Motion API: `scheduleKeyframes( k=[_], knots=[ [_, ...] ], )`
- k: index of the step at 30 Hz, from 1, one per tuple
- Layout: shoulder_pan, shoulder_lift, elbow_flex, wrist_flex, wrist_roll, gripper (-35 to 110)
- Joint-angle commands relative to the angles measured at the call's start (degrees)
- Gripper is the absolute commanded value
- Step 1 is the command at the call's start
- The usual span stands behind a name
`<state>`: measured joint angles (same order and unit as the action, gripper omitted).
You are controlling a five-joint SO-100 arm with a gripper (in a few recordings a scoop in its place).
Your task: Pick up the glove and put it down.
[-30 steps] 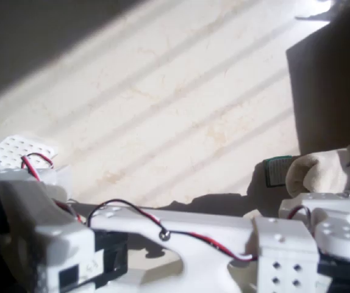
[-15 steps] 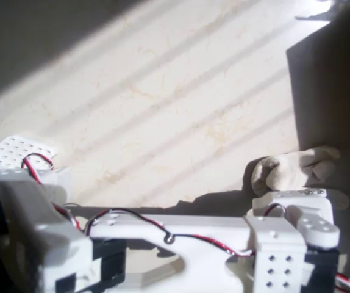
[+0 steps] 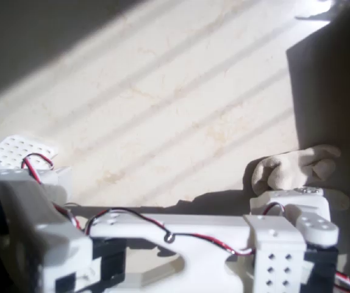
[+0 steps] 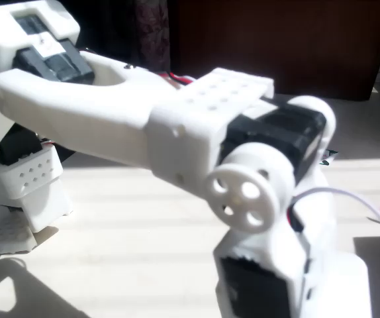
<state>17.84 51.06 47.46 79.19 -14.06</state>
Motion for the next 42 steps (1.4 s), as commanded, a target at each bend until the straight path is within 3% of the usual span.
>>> scheduleKeyframes(
  k=[1, 9, 16, 23, 28, 32, 39, 42],
  knots=[
    [-0.35, 8.53, 0.09, 0.18, -0.44, 36],
    [-1.14, 19.25, 0.18, 0.35, 0.18, 36],
    [-9.58, 22.32, -0.09, 6.59, 0.35, 36],
    [-21.27, 21.62, 0.09, 6.42, 0.53, 36],
    [-24.08, 19.51, 0.18, 5.89, 4.75, 35],
    [-24.17, 17.58, 0.18, 3.96, 7.03, 28],
    [-24.17, 17.49, 0.18, -0.44, 6.68, 2],
    [-24.17, 17.40, 0.18, -0.53, 6.33, -1]
  ],
)
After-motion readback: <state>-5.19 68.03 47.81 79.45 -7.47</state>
